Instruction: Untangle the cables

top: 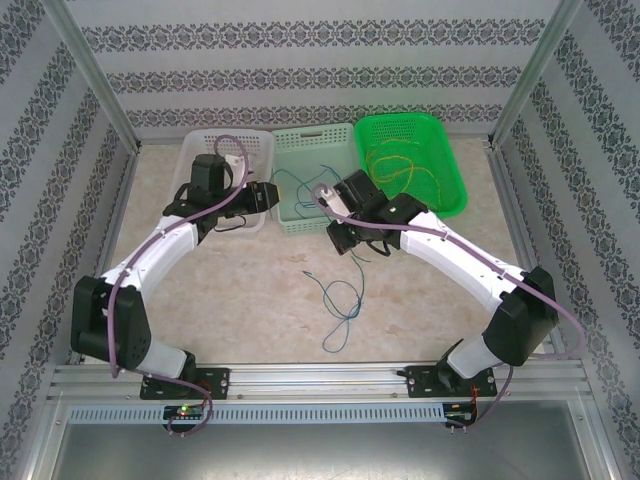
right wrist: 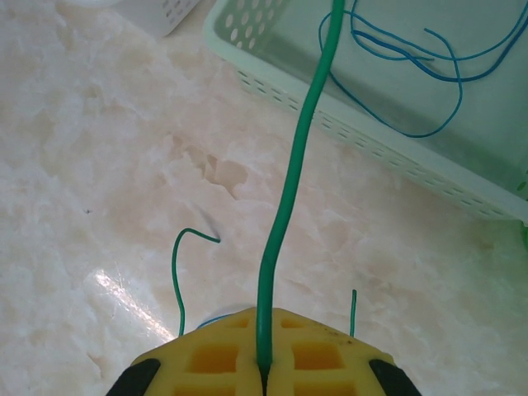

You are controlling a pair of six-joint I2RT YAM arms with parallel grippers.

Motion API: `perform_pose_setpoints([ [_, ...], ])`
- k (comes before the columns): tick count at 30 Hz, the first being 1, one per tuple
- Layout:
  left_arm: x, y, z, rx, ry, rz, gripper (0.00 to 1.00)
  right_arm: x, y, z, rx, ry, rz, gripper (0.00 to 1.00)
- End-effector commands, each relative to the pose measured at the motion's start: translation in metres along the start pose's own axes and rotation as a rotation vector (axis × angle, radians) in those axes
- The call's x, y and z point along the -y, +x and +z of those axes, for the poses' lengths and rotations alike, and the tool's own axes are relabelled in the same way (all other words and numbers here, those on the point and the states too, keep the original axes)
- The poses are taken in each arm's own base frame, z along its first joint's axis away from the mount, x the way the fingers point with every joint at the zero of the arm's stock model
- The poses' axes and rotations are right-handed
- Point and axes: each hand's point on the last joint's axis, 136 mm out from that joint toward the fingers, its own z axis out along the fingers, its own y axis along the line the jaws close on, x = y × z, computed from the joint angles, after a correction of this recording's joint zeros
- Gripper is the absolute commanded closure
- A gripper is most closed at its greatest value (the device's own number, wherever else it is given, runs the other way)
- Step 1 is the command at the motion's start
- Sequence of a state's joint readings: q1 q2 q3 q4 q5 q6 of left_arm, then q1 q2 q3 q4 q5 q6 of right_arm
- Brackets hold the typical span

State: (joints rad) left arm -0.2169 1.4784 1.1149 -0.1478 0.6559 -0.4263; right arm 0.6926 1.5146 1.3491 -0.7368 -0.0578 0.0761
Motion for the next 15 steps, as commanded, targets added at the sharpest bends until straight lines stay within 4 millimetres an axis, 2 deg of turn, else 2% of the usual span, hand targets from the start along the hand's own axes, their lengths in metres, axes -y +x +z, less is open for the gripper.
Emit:
perform_pose_setpoints([
  [1,0.006,0.018,0.000,-0.120,0.010,0.090,0.80,0.004,0.001,-0.013,0.004,0.040,-0.071,1.00],
  [3,0.001,0.023,-0.002,-0.169,-0.016,0.128,0.89,0.010,0.005,-0.017,-0.010,0.072,-0.101,0.99],
  [6,-0.008,0.030,-0.007,-0.243,-0.079,0.210,0.99,0.032,0.016,-0.024,-0.061,0.186,-0.168,0.98],
  [11,-0.034,0.048,-0.022,-0.392,-0.224,0.319,1.00,0.076,0.038,-0.038,-0.165,0.399,-0.322,0.99],
  [15,-0.037,0.060,-0.026,-0.481,-0.251,0.380,1.00,0.089,0.041,-0.053,-0.168,0.458,-0.391,0.98],
])
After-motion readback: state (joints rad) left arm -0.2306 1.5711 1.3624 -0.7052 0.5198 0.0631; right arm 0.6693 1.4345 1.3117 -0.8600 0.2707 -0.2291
